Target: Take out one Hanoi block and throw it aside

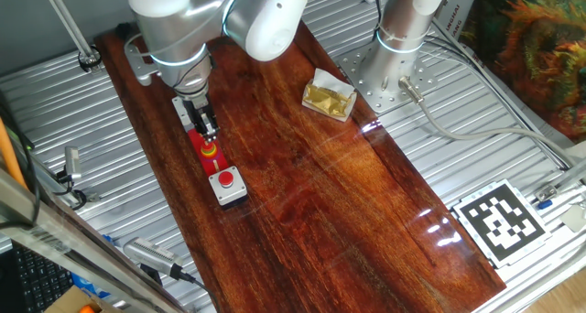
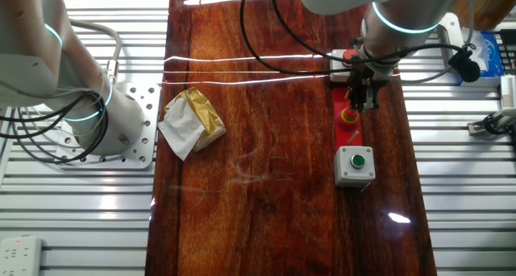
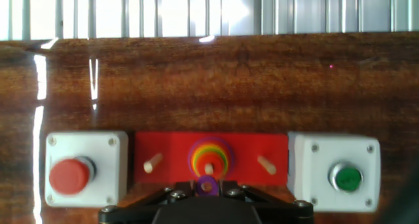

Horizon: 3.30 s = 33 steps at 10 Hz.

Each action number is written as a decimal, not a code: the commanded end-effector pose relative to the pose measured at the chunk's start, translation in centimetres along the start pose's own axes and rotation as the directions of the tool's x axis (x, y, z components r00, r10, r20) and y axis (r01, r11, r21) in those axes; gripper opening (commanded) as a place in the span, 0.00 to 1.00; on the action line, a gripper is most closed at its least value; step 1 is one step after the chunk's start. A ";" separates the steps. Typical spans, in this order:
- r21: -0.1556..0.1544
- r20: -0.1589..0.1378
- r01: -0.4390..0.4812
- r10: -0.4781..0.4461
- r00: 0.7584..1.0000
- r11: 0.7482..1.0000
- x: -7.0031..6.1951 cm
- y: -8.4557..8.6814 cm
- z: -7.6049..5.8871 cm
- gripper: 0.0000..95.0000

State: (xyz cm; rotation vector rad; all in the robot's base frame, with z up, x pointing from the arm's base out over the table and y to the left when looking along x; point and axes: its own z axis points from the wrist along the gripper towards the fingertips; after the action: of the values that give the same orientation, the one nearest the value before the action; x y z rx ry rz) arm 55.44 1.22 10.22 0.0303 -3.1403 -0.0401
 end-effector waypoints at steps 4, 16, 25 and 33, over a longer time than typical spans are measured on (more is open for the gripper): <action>0.004 0.003 0.022 -0.022 1.000 1.000 6.1 -0.6 0.7 0.00; -0.006 0.004 0.027 -0.027 1.000 1.000 7.2 -0.7 1.0 0.40; -0.007 0.001 0.035 -0.035 0.999 0.999 7.2 -0.7 1.0 0.40; -0.007 -0.020 0.079 -0.080 0.997 0.997 2.2 0.2 -1.0 0.40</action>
State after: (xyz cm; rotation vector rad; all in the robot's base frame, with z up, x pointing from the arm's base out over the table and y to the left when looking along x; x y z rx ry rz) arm 53.83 1.50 11.12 0.1589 -3.1131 -0.0531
